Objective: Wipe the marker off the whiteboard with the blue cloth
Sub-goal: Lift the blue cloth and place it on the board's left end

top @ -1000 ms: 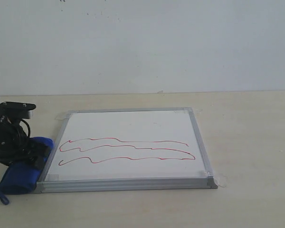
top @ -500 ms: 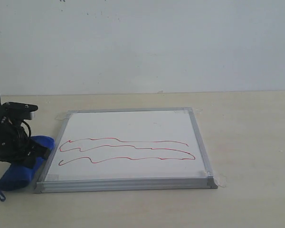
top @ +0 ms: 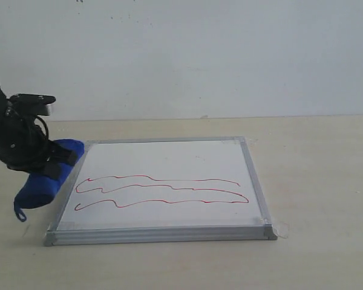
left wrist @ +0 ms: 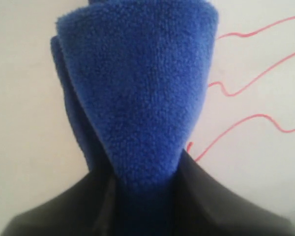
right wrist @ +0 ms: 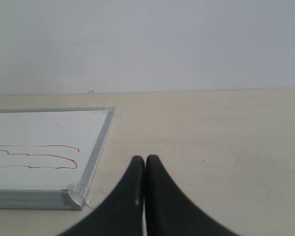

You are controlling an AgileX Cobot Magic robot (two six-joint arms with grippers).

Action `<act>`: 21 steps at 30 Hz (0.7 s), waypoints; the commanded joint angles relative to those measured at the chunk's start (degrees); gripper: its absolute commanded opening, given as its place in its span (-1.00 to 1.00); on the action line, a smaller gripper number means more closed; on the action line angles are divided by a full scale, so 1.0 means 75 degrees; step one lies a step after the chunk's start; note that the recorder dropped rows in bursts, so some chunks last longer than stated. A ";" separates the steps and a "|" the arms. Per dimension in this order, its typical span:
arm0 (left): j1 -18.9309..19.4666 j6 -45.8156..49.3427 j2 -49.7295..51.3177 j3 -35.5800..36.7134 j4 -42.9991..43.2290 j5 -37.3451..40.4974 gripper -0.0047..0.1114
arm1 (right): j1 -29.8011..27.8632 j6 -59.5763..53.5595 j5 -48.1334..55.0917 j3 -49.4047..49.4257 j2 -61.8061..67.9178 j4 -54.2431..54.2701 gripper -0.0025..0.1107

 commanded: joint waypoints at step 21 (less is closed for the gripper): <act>-0.1432 -0.1864 0.1987 -0.0968 0.2024 -0.0488 -0.85 | -0.0017 -0.0031 -0.0041 -0.0005 -0.0028 -0.0015 -0.96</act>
